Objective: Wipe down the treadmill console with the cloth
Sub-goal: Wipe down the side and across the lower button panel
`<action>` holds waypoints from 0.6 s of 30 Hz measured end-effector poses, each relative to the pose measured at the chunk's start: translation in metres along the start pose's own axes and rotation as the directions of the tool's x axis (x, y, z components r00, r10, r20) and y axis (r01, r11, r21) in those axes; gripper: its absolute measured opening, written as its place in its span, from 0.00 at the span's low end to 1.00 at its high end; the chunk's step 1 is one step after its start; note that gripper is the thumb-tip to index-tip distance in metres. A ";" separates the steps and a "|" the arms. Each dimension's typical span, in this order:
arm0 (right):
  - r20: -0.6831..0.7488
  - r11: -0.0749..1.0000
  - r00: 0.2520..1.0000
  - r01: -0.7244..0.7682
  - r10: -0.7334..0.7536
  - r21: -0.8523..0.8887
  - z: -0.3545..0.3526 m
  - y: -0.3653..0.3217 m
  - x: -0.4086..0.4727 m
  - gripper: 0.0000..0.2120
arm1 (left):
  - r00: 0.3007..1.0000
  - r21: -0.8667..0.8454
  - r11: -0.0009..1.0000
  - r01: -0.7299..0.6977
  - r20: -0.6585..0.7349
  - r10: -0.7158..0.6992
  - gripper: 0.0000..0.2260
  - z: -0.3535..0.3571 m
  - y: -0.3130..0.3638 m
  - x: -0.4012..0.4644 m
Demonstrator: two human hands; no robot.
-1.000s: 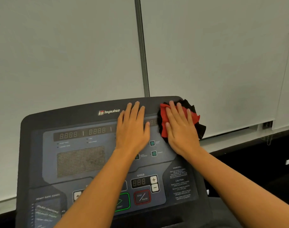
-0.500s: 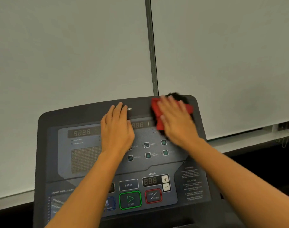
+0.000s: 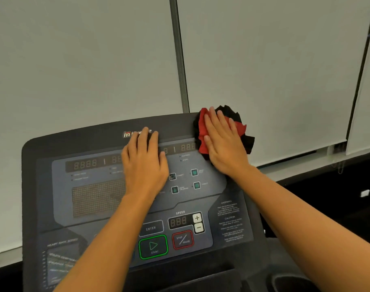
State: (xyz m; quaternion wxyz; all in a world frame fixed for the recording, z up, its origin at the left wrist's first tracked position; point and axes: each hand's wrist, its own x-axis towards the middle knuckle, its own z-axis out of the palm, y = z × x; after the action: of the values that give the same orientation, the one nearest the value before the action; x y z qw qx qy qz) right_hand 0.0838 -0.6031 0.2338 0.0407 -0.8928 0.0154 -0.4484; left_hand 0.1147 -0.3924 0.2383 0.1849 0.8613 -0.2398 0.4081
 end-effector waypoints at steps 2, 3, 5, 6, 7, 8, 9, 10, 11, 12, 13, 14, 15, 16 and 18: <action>0.009 0.999 1.000 -0.023 0.023 0.035 0.002 -0.006 -0.032 0.26 | 1.000 -0.005 1.000 -0.006 -0.003 0.006 0.23 0.004 0.007 -0.003; 0.026 0.999 0.999 -0.027 0.025 0.046 0.003 -0.005 -0.054 0.26 | 1.000 -0.009 1.000 -0.006 -0.005 0.006 0.23 0.005 0.009 -0.004; 0.059 0.999 0.998 -0.008 0.005 0.052 0.003 -0.002 -0.093 0.26 | 1.000 -0.016 1.000 -0.003 -0.011 0.003 0.23 0.006 0.011 -0.005; 0.069 0.999 0.998 0.009 -0.012 0.044 0.003 0.003 -0.099 0.26 | 1.000 -0.015 1.000 -0.004 -0.009 0.004 0.23 0.005 0.011 -0.006; 0.067 0.999 0.998 0.016 -0.018 0.037 0.003 0.009 -0.096 0.26 | 1.000 -0.012 1.000 -0.005 -0.007 0.005 0.24 0.005 0.009 -0.006; 0.059 0.999 0.998 0.004 -0.006 0.035 0.002 0.013 -0.083 0.26 | 1.000 -0.011 1.000 -0.006 -0.004 0.006 0.24 0.004 0.008 -0.007; 0.045 0.999 0.999 -0.019 0.017 0.048 0.000 0.016 -0.065 0.26 | 1.000 -0.008 1.000 -0.007 0.000 0.007 0.24 0.003 0.006 -0.008; 0.029 0.997 0.999 -0.046 0.044 0.069 -0.001 0.018 -0.043 0.26 | 1.000 -0.002 1.000 -0.009 0.003 0.009 0.23 0.003 0.005 -0.008; 0.016 0.994 0.997 -0.072 0.071 0.083 -0.003 0.019 -0.024 0.27 | 1.000 0.006 1.000 -0.013 0.008 0.013 0.23 0.004 0.004 -0.008; 0.004 0.992 0.995 -0.102 0.102 0.081 -0.002 0.019 -0.012 0.27 | 1.000 0.014 1.000 -0.016 0.013 0.016 0.23 0.004 0.004 -0.008; -0.009 0.992 0.993 -0.114 0.115 0.062 -0.002 0.018 -0.010 0.27 | 1.000 0.018 1.000 -0.017 0.014 0.017 0.23 0.005 0.005 -0.008; -0.020 0.994 0.994 -0.103 0.104 0.042 -0.001 0.016 -0.017 0.27 | 1.000 0.020 1.000 -0.012 0.012 0.011 0.24 0.005 0.007 -0.007; -0.016 0.996 0.996 -0.083 0.084 0.023 0.001 0.014 -0.033 0.27 | 1.000 0.019 1.000 -0.003 0.011 0.003 0.24 0.006 0.008 -0.007; 0.004 0.998 0.998 -0.069 0.069 0.004 0.002 0.011 -0.056 0.27 | 1.000 0.015 1.000 0.007 0.017 -0.007 0.24 0.007 0.010 -0.006; 0.043 1.000 0.999 -0.030 0.030 -0.004 0.003 0.009 -0.096 0.27 | 0.999 0.010 1.000 0.024 0.024 -0.024 0.24 0.007 0.014 -0.005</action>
State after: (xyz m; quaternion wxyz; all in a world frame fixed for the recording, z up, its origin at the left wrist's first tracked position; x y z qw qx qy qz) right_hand 0.0285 -0.6060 0.1542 0.0462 -0.9020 0.0287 -0.4282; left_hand 0.1089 -0.4059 0.2319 0.1828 0.8699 -0.2298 0.3964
